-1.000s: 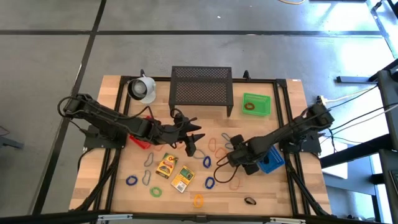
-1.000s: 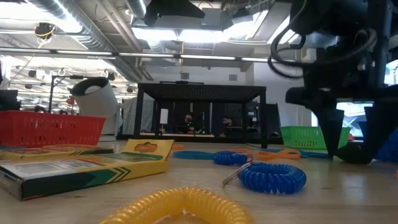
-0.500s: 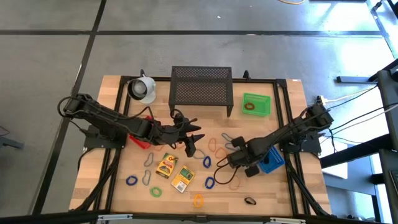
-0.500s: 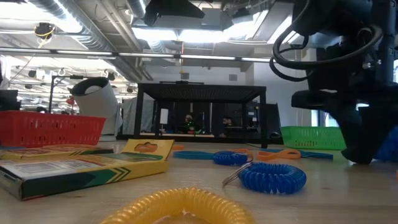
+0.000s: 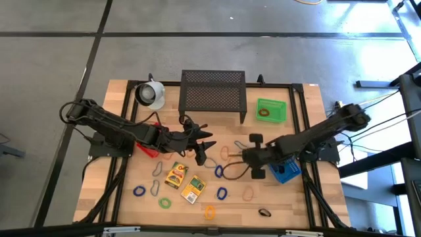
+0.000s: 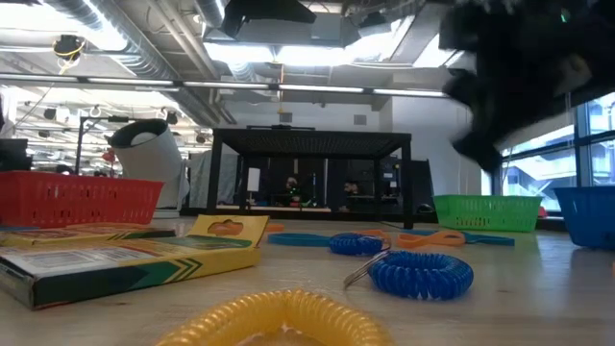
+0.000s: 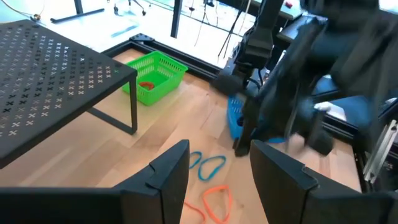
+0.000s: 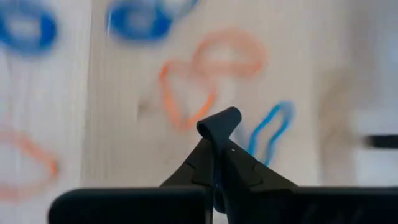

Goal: Pick & Place Office Desk Supplies
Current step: Put the black rubber band into the blue bin

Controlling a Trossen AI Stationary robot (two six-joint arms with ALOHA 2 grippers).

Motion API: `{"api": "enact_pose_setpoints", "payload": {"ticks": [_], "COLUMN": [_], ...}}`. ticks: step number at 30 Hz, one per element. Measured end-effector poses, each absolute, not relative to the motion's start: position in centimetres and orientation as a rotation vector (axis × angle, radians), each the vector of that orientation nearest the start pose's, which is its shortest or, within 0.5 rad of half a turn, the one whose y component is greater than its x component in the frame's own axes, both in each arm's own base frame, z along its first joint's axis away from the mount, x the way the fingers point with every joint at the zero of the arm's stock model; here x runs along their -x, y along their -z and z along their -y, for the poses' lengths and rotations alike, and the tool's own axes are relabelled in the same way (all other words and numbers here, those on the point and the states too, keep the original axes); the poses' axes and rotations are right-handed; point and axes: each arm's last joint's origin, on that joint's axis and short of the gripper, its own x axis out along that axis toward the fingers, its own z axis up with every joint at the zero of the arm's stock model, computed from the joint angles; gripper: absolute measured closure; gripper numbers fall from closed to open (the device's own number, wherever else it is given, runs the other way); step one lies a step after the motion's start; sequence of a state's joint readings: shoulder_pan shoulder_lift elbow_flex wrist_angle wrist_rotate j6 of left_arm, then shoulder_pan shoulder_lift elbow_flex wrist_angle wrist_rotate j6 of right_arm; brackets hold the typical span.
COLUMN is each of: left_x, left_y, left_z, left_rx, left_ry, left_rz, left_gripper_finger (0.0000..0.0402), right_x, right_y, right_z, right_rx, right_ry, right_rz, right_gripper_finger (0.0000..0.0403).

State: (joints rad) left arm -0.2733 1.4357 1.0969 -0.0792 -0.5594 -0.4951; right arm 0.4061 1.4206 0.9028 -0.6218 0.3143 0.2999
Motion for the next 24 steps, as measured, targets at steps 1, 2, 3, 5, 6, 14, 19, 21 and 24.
{"api": "enact_pose_setpoints", "payload": {"ticks": [1,2,3,5,6,14,19,21,24], "left_x": [-31.2,-31.2,-31.2,-31.2,-31.2,-31.4,-31.5,-31.5,-31.5], "left_y": [-30.3,-30.3,-30.3,-30.3,-30.3,-30.3,-30.3,-30.3,-30.3], "left_z": [7.1,7.1,7.1,7.0,6.9,6.0,5.8,5.8,5.8], "left_rx": [0.314,0.311,0.306,0.303,0.302,0.305,0.306,0.306,0.306], "left_ry": [-0.369,-0.369,-0.369,-0.382,-0.392,-0.424,-0.43,-0.43,-0.43], "left_rz": [-0.303,-0.304,-0.304,-0.301,-0.298,-0.292,-0.292,-0.292,-0.292], "left_gripper_finger": [0.0237,0.0237,0.0237,0.0237,0.0237,0.0237,0.0237,0.0237,0.0237], "right_x": [-24.5,-24.4,-24.4,-24.5,-24.5,-24.0,-23.3,-22.6,-21.3], "right_y": [-21.7,-22.6,-23.5,-25.4,-26.4,-31.7,-32.3,-32.6,-32.5], "right_z": [-9.4,-9.3,-9.2,-9.0,-9.0,-8.9,-8.7,-8.7,-8.5], "right_rx": [0.107,0.081,0.052,-0.002,-0.029,-0.211,-0.368,-0.433,-0.538], "right_ry": [0.114,0.145,0.174,0.209,0.214,0.12,0.077,0.01,-0.062], "right_rz": [-0.993,-0.923,-0.85,-0.693,-0.615,-0.235,-0.231,-0.258,-0.362], "right_gripper_finger": [0.0395,0.0393,0.0389,0.0379,0.0375,0.038,0.0386,0.0383,0.038]}}
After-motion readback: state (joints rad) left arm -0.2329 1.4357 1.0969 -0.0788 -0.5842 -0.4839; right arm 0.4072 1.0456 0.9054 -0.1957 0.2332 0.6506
